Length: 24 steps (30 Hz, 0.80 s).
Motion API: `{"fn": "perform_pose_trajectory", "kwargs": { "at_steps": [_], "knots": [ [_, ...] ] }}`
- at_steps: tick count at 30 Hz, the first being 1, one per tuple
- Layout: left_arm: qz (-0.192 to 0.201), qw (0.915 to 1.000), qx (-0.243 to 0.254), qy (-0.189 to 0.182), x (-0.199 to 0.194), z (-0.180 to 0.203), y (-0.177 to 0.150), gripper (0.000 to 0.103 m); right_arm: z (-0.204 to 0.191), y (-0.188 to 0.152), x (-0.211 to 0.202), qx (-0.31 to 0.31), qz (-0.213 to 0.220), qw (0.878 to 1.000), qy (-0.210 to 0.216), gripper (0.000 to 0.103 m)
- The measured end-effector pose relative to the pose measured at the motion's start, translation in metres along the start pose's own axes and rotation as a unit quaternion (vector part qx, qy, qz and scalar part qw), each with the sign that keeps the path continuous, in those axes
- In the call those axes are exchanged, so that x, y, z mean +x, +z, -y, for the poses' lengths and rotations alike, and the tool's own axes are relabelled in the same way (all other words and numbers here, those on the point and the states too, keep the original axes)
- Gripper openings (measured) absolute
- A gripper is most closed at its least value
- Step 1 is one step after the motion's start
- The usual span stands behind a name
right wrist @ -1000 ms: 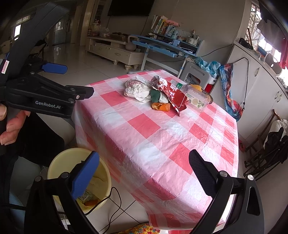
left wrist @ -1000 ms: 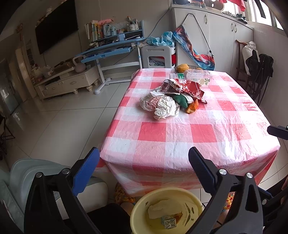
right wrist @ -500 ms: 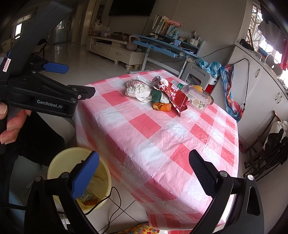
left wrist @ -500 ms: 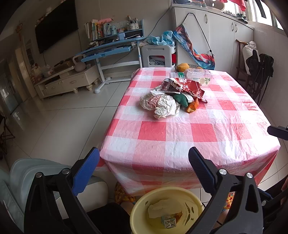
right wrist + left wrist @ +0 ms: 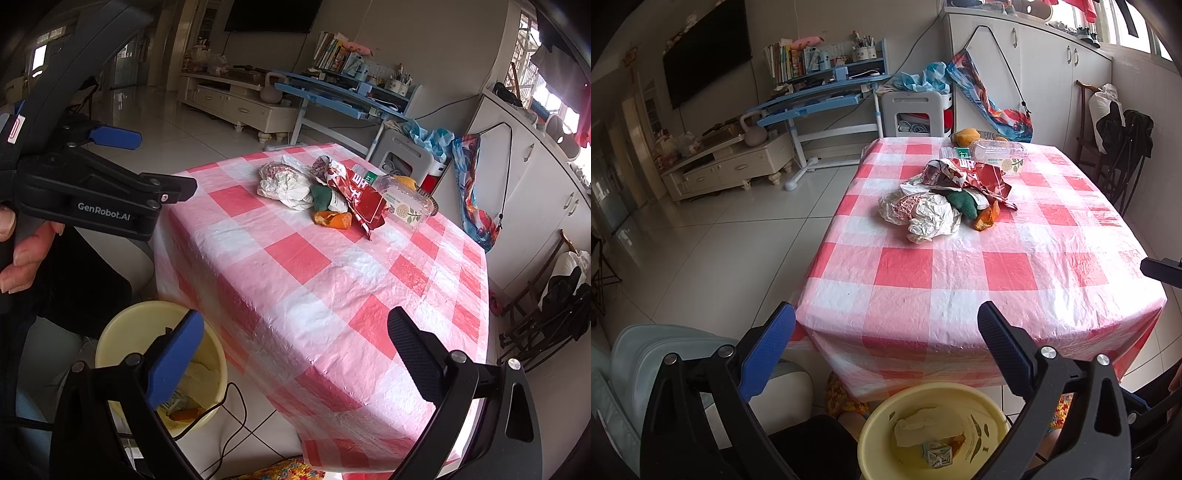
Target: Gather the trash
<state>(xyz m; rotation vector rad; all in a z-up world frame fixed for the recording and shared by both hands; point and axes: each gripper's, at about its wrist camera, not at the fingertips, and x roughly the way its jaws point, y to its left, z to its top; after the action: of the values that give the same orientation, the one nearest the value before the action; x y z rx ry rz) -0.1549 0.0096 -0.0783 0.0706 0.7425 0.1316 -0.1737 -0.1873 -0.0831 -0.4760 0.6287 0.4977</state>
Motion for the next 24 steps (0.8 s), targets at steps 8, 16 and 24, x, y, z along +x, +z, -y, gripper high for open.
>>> {"fn": "perform_pose_trajectory", "kwargs": {
  "at_steps": [8, 16, 24],
  "knots": [
    [0.0, 1.0, 0.0, 0.0, 0.0, 0.0, 0.001, 0.096, -0.001, 0.0, 0.0, 0.0, 0.0, 1.0, 0.0, 0.095],
    [-0.009, 0.9997, -0.019, -0.011, 0.003, -0.007, -0.002, 0.096, -0.001, 0.0, 0.0, 0.001, 0.0, 1.0, -0.001, 0.095],
    [-0.041, 0.9939, -0.094, -0.04, 0.016, -0.031, -0.003, 0.096, 0.002, 0.0, -0.002, 0.0, 0.003, 1.0, -0.001, 0.095]
  ]
}}
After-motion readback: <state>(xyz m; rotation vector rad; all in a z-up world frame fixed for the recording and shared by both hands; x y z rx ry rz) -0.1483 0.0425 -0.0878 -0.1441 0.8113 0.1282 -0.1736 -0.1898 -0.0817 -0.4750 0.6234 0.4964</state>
